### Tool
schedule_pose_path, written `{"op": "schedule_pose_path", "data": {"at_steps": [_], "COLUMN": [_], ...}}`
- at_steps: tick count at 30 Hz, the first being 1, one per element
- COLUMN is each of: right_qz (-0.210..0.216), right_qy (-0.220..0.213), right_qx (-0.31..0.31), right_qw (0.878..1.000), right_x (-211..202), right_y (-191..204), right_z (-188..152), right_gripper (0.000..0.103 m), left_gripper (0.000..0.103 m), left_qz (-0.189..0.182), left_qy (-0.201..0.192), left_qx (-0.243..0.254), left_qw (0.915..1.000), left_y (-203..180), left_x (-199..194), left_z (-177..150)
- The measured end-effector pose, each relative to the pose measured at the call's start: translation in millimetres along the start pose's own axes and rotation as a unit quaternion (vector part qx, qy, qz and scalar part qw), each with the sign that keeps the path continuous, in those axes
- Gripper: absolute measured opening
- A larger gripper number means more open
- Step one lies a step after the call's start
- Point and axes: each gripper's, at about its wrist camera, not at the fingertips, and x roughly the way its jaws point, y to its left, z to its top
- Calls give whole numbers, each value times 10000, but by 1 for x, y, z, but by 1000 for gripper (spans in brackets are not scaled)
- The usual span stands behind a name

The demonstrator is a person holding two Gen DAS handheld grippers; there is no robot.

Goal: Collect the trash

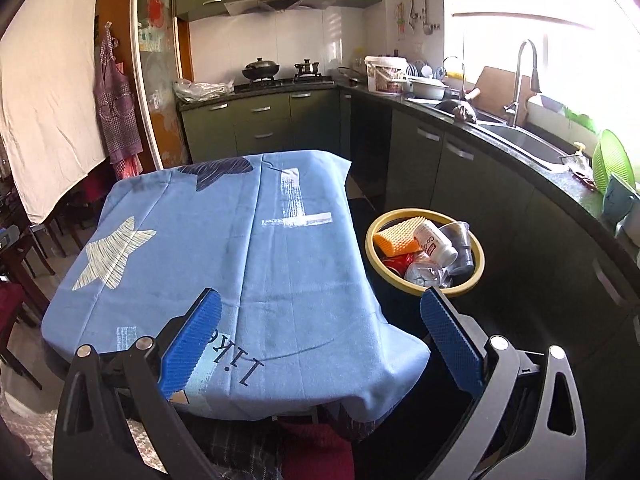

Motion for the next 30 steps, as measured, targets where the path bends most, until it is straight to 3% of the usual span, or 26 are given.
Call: {"op": "schedule_pose_path", "data": {"at_steps": [8,30], "right_qz": [-289,-348], "right_qy": [-219,-287], "right_qx": [-68,-78], "right_qw": [9993,9990], "right_x": [-32,-41], "right_y": [2,-6], "right_z": [0,2], "right_gripper": [98,98], "left_gripper": [96,96], "left_qz": [16,-125], "left_qy": [-196,-308], "left_qx": [-3,105], "left_qw": [9998,9994], "left_y": [4,-2], "left_x": [-17,-26], "left_z": [5,2]}}
